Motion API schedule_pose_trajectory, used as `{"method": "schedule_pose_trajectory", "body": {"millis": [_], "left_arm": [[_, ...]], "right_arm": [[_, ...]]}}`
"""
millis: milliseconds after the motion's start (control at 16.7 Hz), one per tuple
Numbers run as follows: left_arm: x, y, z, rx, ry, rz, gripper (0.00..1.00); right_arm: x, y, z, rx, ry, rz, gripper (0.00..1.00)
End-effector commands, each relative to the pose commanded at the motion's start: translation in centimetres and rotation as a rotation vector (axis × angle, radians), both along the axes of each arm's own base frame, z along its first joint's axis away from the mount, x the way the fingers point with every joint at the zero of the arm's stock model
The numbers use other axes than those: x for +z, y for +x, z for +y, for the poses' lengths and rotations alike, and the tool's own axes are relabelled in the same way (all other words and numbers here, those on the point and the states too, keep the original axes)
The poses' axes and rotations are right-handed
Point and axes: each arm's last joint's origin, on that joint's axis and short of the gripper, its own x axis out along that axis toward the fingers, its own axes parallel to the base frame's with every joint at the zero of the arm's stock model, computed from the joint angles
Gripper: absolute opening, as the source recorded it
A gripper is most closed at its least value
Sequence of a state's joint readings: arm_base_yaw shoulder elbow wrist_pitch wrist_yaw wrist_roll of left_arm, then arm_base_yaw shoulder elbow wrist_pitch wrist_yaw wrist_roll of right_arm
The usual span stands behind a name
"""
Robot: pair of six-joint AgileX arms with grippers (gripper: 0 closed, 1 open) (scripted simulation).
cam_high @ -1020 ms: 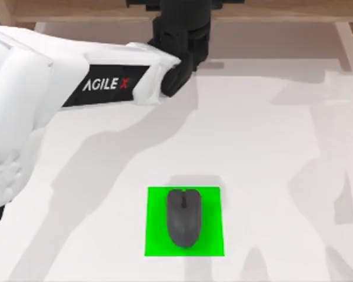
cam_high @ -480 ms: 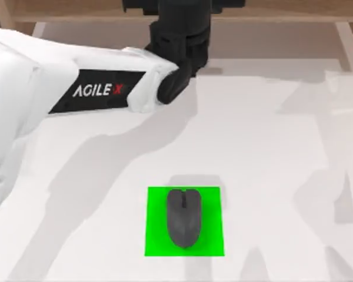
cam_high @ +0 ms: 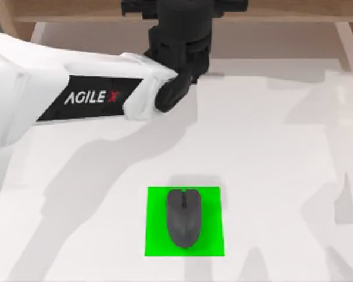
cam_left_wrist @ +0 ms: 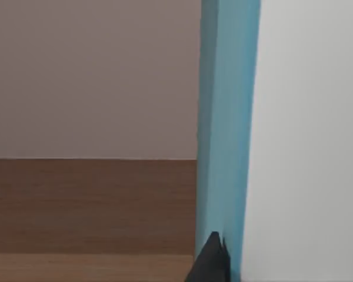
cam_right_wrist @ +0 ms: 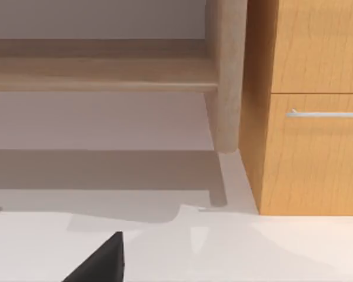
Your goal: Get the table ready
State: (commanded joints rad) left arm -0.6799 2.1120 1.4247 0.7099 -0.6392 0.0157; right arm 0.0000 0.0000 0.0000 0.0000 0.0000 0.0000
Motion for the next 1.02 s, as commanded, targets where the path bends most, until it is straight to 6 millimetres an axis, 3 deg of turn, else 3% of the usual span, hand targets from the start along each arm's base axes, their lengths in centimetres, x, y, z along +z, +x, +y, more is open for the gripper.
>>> {"method": "schedule_pose_trajectory", "body": {"millis": [300,660,840,1020], "left_arm": [[1.1,-1.8,0.4,-0.131,0.103,0.01,0.0],[2.8,-6.4,0.9,-0.518,0.395,-0.014,0.0],[1.7,-7.5,2.9,-0.689,0.572,-0.011,0.0],[-0.2,-7.0,7.3,-0.777,0.736,0.014,0.0]], "right_arm": [[0.0,0.0,0.0,0.0,0.0,0.0,1.0],[0.0,0.0,0.0,0.0,0.0,0.0,1.0],[0.0,0.0,0.0,0.0,0.0,0.0,1.0],[0.0,0.0,0.0,0.0,0.0,0.0,1.0]]}}
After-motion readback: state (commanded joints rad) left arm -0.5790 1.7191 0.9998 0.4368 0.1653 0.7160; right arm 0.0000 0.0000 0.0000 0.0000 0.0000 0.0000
